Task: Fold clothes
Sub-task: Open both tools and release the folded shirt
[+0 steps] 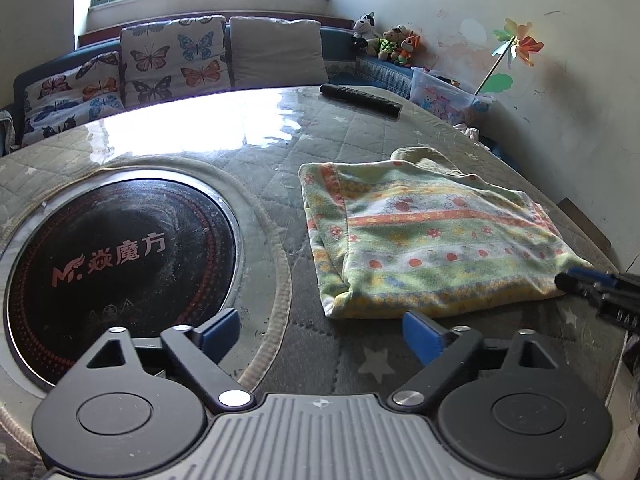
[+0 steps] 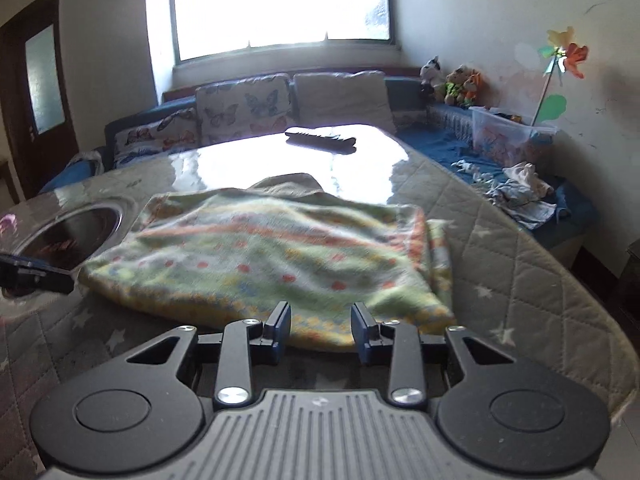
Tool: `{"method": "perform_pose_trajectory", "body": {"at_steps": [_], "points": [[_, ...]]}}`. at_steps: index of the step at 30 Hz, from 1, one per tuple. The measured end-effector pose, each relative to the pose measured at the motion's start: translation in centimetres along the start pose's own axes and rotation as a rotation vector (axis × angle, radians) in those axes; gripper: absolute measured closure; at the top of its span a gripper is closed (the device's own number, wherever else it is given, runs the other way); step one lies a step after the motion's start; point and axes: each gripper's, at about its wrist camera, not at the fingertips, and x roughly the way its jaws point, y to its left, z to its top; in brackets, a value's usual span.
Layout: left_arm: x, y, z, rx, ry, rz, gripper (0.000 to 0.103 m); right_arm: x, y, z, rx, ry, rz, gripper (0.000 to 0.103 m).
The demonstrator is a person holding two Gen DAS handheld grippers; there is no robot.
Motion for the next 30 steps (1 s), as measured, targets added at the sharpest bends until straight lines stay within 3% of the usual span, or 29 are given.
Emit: {"method": "perform_pose_trajectory", "body": {"at_steps": [5,14,21,30], "points": [[-0.6,-0.5,-0.3,0.012,-0.021,0.002,0.0,0.7,-1.5,-0.5,0.04,0.027,-0.042,0.066],[-0.7,-0.8,-0.8,0.011,-0.019,0.009,0.0,0.2,-0.9,-0.2,0.043,-0.014,-0.032,0.053],[-0.9,-0.8,-0.9,0.008,-0.032,0.016,0.0,1.1,-1.3,-0.4,0.074,0.006,-0.05,0.052],[-0.9,-1.2,-1.3,0.015,-0.017,0.042,0.0,-0.4,0.5,-0.4,0.041,-0.029,-0.032,0.025]]}}
